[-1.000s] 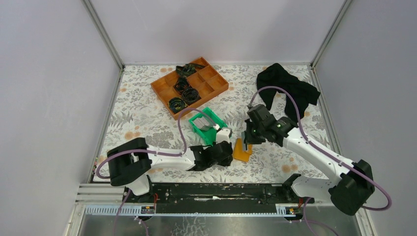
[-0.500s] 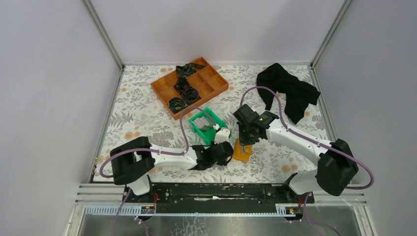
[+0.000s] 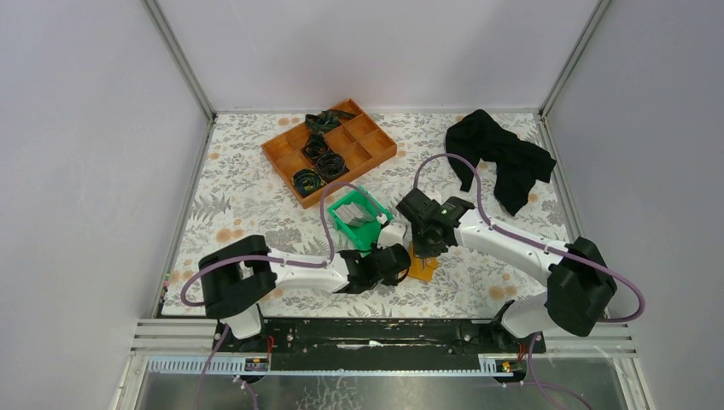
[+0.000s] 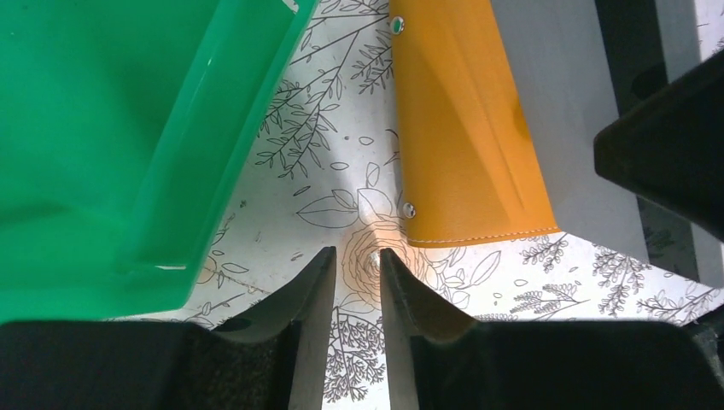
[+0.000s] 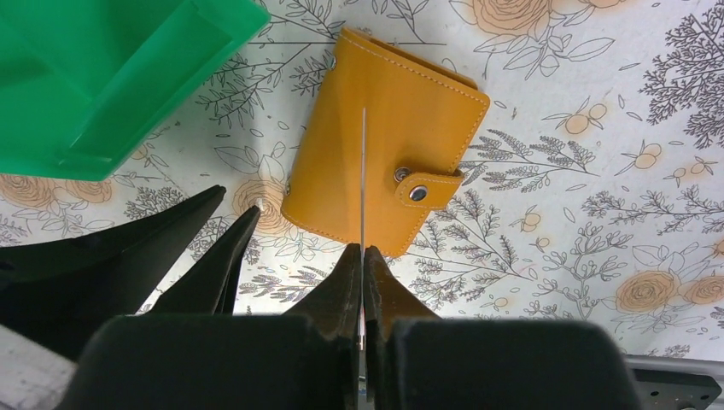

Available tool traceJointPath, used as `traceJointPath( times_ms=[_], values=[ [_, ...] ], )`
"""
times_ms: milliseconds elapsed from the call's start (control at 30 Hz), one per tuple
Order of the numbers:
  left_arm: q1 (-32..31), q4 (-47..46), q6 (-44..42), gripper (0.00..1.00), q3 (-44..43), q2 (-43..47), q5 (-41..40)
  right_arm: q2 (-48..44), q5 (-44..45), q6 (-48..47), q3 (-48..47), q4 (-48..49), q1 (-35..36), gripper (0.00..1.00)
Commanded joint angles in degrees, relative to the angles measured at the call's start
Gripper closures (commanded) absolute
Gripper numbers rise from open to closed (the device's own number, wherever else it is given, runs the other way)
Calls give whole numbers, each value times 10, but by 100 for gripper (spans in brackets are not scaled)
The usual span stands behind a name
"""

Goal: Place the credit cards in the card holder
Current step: Open the card holder at the center of the board.

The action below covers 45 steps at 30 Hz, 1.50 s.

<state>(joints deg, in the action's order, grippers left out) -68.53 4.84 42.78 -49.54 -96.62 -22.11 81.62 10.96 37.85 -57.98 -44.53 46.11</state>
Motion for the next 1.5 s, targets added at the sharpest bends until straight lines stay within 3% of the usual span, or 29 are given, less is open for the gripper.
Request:
traceJointPath(
  times_ms=[0,800,1033,1267,1467],
  values=[
    [8,10,-14,67,-11,-9,-17,12,34,30,-8,-13,21,100],
    [29,4,-24,66,-19,-29,11,-56,123,117,49,-74,44,100],
    [33,9,-31,66,-28,-36,13,-76,101,99,54,-31,47,100],
    [39,10,-35,66,-29,-39,16,-20,89,81,-9,-21,79,100],
    [47,10,-33,66,-26,-37,15,8,81,86,0,-6,89,100]
  ],
)
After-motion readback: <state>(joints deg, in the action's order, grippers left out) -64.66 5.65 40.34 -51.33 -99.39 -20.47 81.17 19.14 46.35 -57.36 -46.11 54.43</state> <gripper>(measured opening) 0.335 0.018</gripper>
